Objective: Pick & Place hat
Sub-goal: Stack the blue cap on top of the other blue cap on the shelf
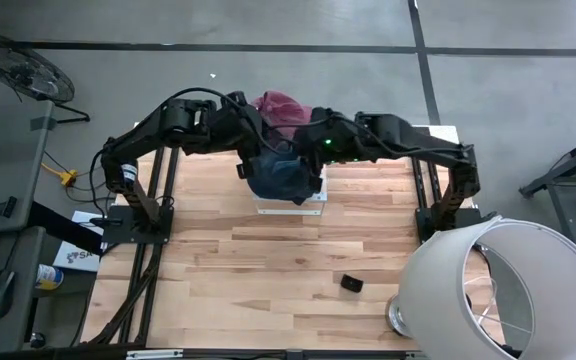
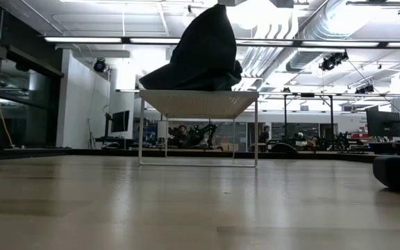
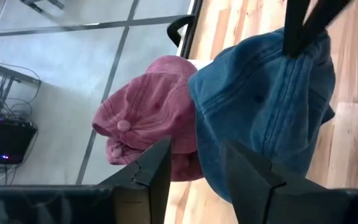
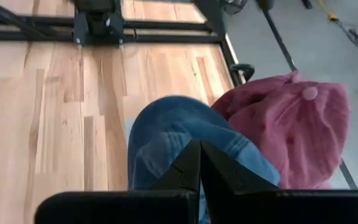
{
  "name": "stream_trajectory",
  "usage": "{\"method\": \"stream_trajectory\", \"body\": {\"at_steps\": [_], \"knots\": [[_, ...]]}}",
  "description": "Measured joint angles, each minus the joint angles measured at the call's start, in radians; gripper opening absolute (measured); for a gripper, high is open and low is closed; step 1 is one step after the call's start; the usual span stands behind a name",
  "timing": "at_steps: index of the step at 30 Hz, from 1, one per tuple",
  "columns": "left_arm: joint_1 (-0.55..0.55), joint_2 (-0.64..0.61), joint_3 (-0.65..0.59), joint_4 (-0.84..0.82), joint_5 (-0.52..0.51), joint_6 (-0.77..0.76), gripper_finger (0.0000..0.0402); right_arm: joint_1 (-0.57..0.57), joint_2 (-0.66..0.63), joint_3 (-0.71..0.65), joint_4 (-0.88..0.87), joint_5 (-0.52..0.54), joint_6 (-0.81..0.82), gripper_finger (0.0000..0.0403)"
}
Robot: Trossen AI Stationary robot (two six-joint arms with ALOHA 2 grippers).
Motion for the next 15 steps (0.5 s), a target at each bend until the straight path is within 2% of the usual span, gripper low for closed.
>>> {"method": "stream_trajectory", "body": {"at_steps": [15], "knots": [[0.000,0.000,-0.001,-0.021,0.024,-0.008,0.0129,-0.081,0.067,0.000,-0.109,-0.034,0.108,0.0000]]}}
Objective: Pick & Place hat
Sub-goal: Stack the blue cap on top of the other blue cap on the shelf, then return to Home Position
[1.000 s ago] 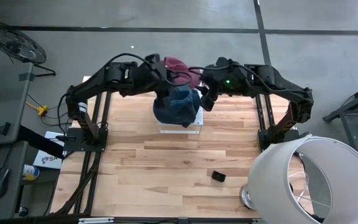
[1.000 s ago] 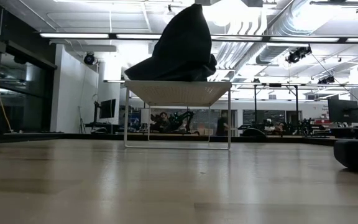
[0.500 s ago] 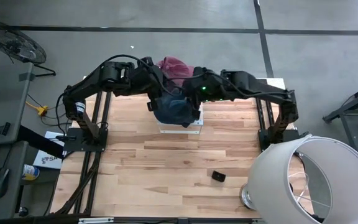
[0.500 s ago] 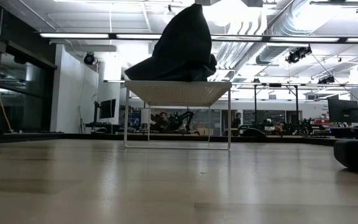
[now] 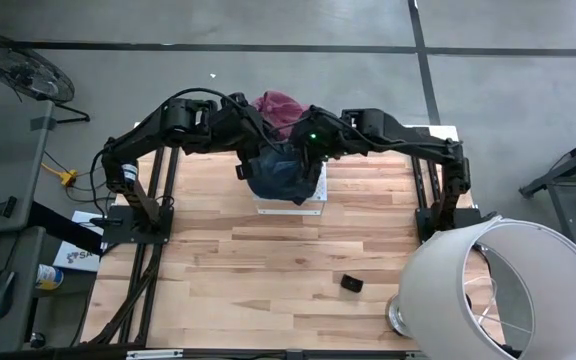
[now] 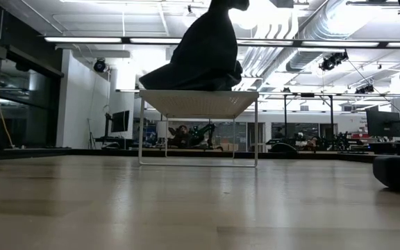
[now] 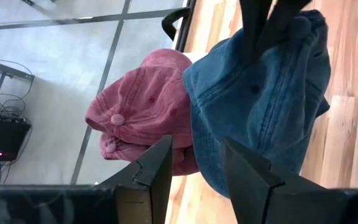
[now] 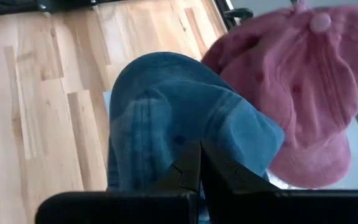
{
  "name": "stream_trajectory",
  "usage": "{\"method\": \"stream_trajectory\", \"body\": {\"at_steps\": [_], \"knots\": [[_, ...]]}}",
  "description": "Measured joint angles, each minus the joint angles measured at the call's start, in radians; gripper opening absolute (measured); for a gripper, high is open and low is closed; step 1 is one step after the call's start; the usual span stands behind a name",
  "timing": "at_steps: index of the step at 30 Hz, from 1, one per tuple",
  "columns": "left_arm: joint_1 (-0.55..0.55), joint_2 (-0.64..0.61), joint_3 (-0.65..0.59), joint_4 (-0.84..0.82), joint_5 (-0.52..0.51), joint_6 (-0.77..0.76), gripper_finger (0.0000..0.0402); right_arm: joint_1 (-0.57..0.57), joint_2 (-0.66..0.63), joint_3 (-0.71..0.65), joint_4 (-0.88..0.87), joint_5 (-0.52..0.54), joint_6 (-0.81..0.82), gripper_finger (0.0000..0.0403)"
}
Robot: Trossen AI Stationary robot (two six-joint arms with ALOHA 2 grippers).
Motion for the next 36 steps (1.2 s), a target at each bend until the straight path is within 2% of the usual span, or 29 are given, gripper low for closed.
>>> {"method": "stream_trajectory", "body": {"at_steps": [10,24,36], "knots": [[0.000,0.000,0.000,0.000,0.000,0.001,0.0129,-0.065,0.005,0.000,-0.063,-0.057,0.068,0.0000],[-0.001,0.000,0.000,0.007,0.001,0.003,0.0129,-0.150,0.007,-0.001,-0.132,-0.127,0.058,0.0000],[-0.001,-0.017,0.002,-0.005,0.001,-0.034,0.0129,-0.167,-0.016,-0.002,-0.111,-0.046,0.045,0.0000]]}}
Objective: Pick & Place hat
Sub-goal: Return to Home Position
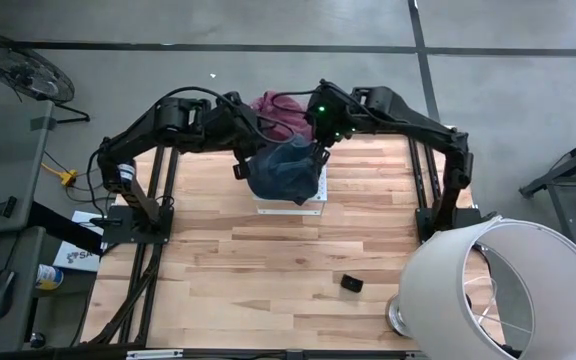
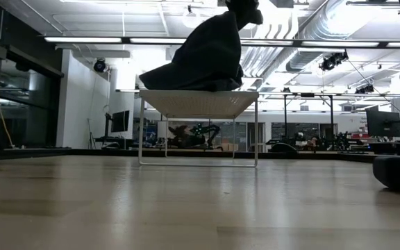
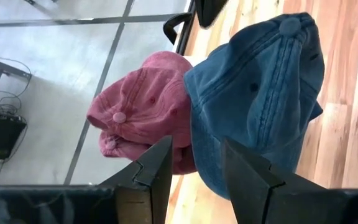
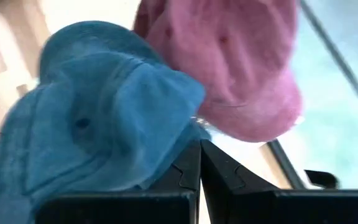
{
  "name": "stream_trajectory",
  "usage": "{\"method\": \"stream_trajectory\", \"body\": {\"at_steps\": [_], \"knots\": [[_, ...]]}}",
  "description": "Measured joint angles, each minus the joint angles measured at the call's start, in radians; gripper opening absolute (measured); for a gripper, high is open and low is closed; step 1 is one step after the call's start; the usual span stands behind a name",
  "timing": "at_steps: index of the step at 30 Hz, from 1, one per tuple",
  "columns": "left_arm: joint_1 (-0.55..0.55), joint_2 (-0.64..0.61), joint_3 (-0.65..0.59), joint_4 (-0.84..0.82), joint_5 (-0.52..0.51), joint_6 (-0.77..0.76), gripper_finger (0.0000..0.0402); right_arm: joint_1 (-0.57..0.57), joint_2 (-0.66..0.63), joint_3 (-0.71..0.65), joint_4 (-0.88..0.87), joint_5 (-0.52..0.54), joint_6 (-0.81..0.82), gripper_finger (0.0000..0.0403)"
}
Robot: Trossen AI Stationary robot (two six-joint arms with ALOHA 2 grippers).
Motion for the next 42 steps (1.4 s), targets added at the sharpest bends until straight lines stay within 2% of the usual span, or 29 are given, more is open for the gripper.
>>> {"method": "stream_trajectory", "body": {"at_steps": [4,15,23,26,32,39,42], "knots": [[0.000,-0.021,0.000,-0.022,0.000,-0.029,0.0129,0.000,-0.021,0.000,0.002,0.038,-0.008,0.0000],[0.000,-0.064,-0.001,-0.065,-0.003,-0.045,0.0129,0.052,-0.053,0.000,0.140,-0.148,-0.149,0.0000],[0.000,-0.098,-0.007,-0.066,-0.002,-0.057,0.0129,0.093,-0.057,-0.021,0.323,-0.203,-0.209,0.0000],[0.000,-0.124,-0.036,-0.066,-0.003,-0.062,0.0129,0.100,-0.083,-0.131,0.477,-0.225,-0.214,0.0000],[0.001,-0.180,-0.139,-0.066,-0.001,-0.087,0.0129,0.109,-0.199,-0.445,0.925,-0.245,-0.196,0.0000],[0.001,-0.269,-0.295,0.006,0.000,-0.113,0.0129,0.149,-0.382,-0.762,1.148,-0.207,-0.177,0.0000],[0.001,-0.312,-0.376,0.078,0.000,-0.112,0.0129,0.161,-0.448,-0.896,1.244,-0.151,-0.151,0.0000]]}}
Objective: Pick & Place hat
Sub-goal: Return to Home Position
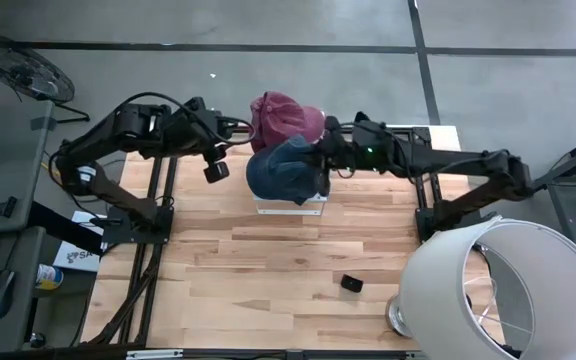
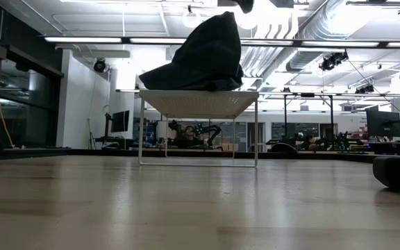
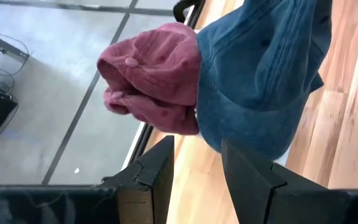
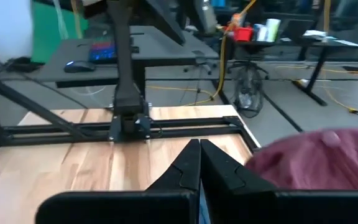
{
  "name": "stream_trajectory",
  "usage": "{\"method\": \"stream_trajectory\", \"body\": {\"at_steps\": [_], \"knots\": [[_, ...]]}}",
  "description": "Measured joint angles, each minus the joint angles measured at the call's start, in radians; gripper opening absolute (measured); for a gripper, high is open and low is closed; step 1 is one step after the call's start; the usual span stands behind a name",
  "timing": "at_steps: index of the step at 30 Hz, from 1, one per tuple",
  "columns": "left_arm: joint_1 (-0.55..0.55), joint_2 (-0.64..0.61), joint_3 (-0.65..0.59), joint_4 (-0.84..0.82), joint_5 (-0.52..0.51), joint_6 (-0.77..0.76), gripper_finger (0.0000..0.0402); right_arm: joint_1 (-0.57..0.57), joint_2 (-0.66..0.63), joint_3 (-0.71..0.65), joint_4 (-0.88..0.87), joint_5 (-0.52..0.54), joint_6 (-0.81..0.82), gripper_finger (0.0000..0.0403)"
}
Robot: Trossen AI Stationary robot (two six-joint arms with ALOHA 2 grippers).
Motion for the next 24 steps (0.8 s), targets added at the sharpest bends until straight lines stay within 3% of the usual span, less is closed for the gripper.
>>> {"method": "stream_trajectory", "body": {"at_steps": [5,13,24], "knots": [[0.000,-0.053,-0.114,0.089,0.001,0.014,0.0129,0.000,-0.059,-0.141,0.114,0.045,0.027,0.0000],[0.000,-0.093,-0.231,0.162,0.027,-0.005,0.0129,-0.010,-0.056,-0.221,0.123,0.057,0.053,0.0000],[0.000,-0.092,-0.245,0.197,0.035,-0.024,0.0129,-0.066,-0.055,-0.270,0.129,0.040,0.097,0.0000]]}}
